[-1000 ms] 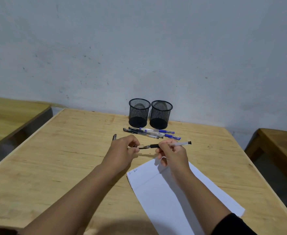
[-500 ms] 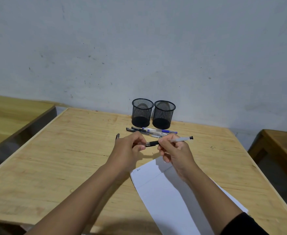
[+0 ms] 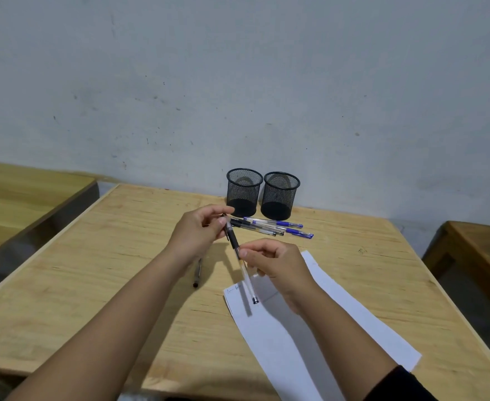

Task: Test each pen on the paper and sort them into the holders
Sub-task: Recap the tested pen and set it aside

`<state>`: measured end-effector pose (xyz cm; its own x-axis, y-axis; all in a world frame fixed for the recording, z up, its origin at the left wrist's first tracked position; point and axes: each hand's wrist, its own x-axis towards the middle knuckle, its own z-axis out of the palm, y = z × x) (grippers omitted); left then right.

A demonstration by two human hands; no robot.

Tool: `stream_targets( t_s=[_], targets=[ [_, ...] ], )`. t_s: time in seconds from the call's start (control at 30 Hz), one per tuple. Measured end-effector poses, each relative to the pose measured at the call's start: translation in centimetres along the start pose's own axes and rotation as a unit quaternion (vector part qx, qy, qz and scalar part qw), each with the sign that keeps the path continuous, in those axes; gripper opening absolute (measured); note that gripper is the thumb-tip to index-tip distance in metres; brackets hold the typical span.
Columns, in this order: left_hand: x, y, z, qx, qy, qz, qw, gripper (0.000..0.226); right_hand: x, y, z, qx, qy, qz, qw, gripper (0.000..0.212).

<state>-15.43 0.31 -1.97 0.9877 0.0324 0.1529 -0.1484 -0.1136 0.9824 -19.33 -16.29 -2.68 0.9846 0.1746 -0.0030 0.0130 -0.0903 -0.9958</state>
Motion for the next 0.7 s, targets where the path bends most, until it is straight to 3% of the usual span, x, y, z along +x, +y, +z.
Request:
stream_targets(
  t_s=[0.33,0.53,0.7],
  targets=[
    [0.6,-1.1,-2.2,0.047,0.062,0.0,0.997,0.025,3.1,-0.4,3.3,0.0,-0.003,0.037,0.999,0.008],
    [0.6,-4.8,-4.4,0.284,0.09,-0.024,0.954,0.029,5.6,1.0,5.1,-0.056,0.075,0.107,0.99,0.017],
    [-0.1,-9.5,-5.0,0.424,0.074,-0.014,0.903,0.037,6.9,2.6,6.3,-0.122,0.104,0.115,0.98,0.003]
  ],
)
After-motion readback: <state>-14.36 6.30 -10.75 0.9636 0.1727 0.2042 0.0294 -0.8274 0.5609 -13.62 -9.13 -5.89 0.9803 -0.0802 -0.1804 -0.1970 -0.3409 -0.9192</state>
